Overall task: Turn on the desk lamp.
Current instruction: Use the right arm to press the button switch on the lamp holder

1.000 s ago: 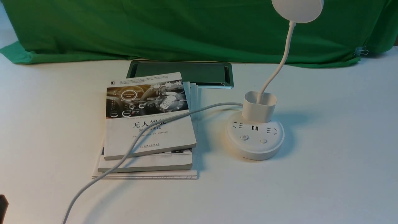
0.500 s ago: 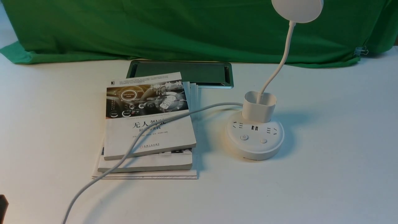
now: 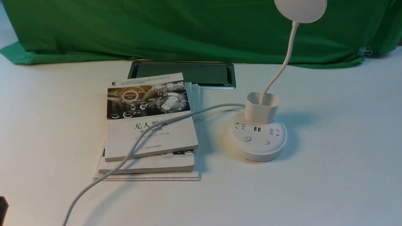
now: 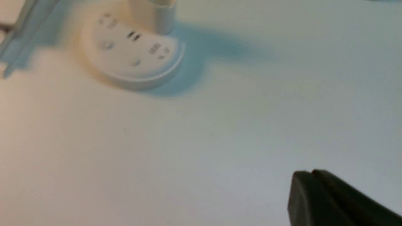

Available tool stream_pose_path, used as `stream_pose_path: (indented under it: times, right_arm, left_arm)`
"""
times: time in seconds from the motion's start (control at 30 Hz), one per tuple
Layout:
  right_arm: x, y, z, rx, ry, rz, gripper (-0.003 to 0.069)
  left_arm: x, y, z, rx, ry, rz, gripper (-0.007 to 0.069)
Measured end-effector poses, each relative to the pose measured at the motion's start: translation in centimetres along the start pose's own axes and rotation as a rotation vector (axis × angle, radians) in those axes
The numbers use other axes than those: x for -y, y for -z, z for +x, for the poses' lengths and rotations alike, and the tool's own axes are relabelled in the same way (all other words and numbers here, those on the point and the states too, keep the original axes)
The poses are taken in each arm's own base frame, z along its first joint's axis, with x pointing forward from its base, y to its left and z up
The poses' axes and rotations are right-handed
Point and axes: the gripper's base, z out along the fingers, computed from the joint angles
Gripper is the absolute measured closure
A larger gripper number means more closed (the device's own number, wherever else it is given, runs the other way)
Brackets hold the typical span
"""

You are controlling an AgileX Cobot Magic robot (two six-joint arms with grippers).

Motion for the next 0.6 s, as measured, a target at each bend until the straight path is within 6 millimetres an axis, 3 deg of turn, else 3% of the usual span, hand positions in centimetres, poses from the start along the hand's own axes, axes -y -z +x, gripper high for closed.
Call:
stream_pose_path:
  times: [0.2, 0.27, 0.3, 0.4, 0.6]
  right_arm:
    - [-2.7, -5.8, -3.9, -0.199, 0.17, -0.13, 0.063]
    - [-3.9, -8.6, -5.0, -0.253, 0.202, -0.163, 0.063]
    - [-3.9, -8.8, -5.1, -0.257, 0.202, -0.164, 0.063]
    - [-4.9, -12.5, -6.0, -0.312, 0.223, -0.189, 0.063]
    - [-5.6, -17.7, -6.1, -0.355, 0.219, -0.197, 0.063]
  left_arm:
    - [0.0, 0.0, 0.0, 0.0, 0.0, 0.0, 0.0603]
    - [0.0, 0.0, 0.0, 0.0, 0.0, 0.0, 0.0603]
    - [0.0, 0.0, 0.0, 0.0, 0.0, 0.0, 0.0603]
    - [0.0, 0.0, 0.0, 0.0, 0.0, 0.0, 0.0603]
    - [0.0, 0.0, 0.0, 0.0, 0.0, 0.0, 0.0603]
